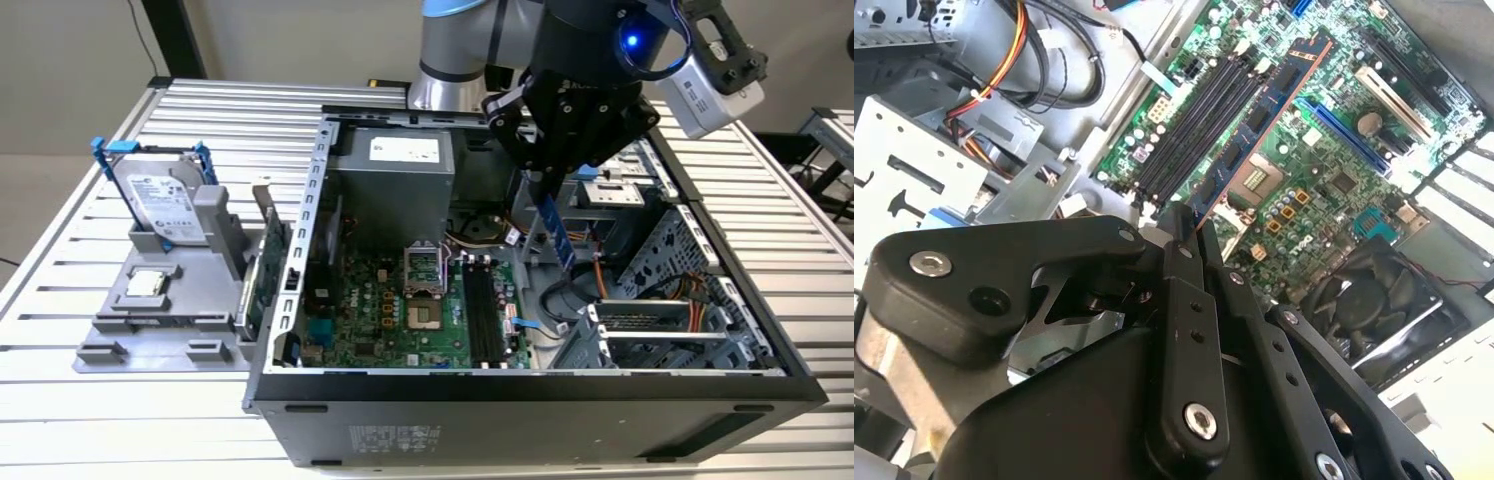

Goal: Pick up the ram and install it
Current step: 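Insert the ram into the slot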

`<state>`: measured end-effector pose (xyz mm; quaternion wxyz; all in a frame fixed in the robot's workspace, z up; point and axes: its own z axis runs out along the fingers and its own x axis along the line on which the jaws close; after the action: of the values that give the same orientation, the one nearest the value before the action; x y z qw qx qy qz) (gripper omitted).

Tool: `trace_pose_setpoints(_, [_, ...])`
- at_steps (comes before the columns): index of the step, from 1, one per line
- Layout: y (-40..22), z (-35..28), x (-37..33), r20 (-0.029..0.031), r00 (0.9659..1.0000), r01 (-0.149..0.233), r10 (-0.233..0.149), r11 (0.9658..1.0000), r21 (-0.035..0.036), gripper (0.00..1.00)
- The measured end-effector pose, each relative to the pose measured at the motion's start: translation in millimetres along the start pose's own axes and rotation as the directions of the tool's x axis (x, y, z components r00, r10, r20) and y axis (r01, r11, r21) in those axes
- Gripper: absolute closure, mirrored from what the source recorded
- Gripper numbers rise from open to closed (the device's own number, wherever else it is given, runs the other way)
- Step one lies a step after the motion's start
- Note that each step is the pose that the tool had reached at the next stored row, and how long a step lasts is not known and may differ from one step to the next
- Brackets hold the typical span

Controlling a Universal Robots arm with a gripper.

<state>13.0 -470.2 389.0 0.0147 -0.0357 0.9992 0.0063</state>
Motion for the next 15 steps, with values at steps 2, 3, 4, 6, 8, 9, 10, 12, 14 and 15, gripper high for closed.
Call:
trace_pose_setpoints(2, [0.0, 0.0, 0.0, 0.0, 1.0, 0.0, 0.0, 1.0, 0.0, 1.0])
trace_pose_setpoints(3, [0.0, 0.0, -0.5, 0.0, 1.0, 0.0, 0.0, 1.0, 0.0, 1.0])
trace_pose_setpoints(4, [0.0, 0.0, -0.8, 0.0, 1.0, 0.0, 0.0, 1.0, 0.0, 1.0])
trace_pose_setpoints(6, [0.0, 0.0, -0.8, 0.0, 1.0, 0.0, 0.0, 1.0, 0.0, 1.0])
trace_pose_setpoints(8, [0.0, 0.0, -0.9, 0.0, 1.0, 0.0, 0.0, 1.0, 0.0, 1.0])
trace_pose_setpoints(9, [0.0, 0.0, -0.9, 0.0, 1.0, 0.0, 0.0, 1.0, 0.0, 1.0])
trace_pose_setpoints(10, [0.0, 0.0, -0.9, 0.0, 1.0, 0.0, 0.0, 1.0, 0.0, 1.0])
trace_pose_setpoints(12, [-0.1, 0.0, -1.3, 0.0, 1.0, 0.0, 0.0, 1.0, 0.0002, 1.0])
trace_pose_setpoints(14, [-0.2, 0.4, -2.2, -0.0001, 1.0, -0.001, 0.001, 1.0, 0.0002, 1.0])
trace_pose_setpoints(15, [-0.2, 0.8, -3.0, 0.0001, 1.0, -0.002, 0.002, 1.0, 0.0, 1.0])
